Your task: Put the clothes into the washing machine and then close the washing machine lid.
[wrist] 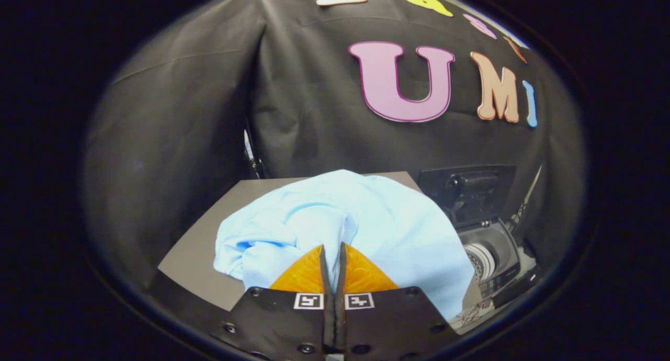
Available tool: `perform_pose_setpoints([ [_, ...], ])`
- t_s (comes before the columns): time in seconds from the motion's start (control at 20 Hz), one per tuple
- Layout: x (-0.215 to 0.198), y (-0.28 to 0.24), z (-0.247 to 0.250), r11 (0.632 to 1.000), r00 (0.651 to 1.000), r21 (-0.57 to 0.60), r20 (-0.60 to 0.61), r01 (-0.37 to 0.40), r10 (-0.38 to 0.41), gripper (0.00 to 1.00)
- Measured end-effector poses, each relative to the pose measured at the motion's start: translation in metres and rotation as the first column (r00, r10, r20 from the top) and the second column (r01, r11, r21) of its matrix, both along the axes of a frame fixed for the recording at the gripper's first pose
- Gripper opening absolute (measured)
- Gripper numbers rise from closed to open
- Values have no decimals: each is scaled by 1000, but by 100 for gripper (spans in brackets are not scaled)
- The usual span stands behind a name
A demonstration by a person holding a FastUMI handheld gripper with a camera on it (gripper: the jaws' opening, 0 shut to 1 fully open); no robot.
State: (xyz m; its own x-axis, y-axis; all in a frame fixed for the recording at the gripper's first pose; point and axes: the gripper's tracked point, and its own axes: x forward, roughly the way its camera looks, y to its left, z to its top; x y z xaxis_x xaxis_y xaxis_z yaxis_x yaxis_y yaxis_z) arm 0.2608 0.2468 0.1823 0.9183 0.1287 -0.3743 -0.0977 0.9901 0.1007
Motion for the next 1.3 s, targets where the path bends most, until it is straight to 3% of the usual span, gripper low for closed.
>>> perform_pose_setpoints([
  [0.3, -19, -90, 30, 987, 985, -101, 134, 127, -113, 0],
  [0.65, -23, -215, 62, 949, 929, -135, 282, 284, -238, 0],
  [1.15, -9, -305, 24, 931, 913, -103, 260, 350, -315, 1],
  [1.3, 2, -309, 5, 935, 924, -126, 245, 331, -294, 1],
])
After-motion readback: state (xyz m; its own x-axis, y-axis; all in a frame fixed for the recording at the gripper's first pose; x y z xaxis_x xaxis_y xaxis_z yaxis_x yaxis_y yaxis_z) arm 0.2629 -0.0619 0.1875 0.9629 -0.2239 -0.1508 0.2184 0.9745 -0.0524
